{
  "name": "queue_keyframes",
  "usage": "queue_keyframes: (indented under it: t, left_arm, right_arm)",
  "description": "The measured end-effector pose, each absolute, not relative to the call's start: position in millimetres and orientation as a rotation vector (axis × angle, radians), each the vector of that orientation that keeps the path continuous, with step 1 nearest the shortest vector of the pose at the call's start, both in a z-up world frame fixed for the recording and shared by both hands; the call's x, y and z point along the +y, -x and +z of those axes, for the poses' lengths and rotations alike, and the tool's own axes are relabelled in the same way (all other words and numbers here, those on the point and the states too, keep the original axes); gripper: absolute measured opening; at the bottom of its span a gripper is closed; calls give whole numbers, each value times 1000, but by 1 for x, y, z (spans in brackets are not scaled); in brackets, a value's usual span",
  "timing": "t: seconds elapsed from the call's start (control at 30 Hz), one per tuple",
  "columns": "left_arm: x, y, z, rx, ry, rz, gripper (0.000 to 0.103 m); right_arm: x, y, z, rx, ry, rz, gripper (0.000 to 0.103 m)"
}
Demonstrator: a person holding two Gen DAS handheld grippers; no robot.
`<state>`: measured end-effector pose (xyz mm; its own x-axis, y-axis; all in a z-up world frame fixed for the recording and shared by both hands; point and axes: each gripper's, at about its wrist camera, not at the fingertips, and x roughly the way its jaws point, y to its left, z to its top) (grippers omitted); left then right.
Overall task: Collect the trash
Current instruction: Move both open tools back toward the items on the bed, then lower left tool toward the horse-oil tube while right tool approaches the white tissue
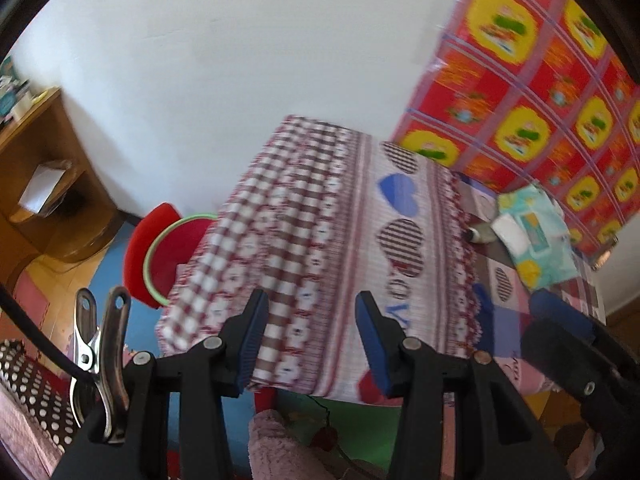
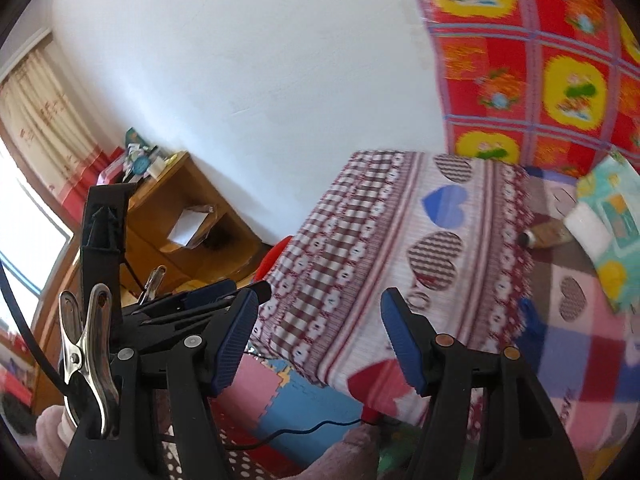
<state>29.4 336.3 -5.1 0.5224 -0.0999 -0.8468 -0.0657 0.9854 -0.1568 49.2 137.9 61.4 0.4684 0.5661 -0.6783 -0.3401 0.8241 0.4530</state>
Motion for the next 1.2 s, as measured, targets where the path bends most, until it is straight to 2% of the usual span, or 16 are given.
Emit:
queue_keyframes:
  t: [0.5, 1.2]
  left_arm:
    - [240, -55, 8, 1040, 77, -192, 47]
    - [181, -117, -2, 1073, -61, -375, 47]
  right_arm:
    - [52, -45, 63, 934, -347, 410, 65]
    - [-3, -80, 33, 988, -413, 203, 65]
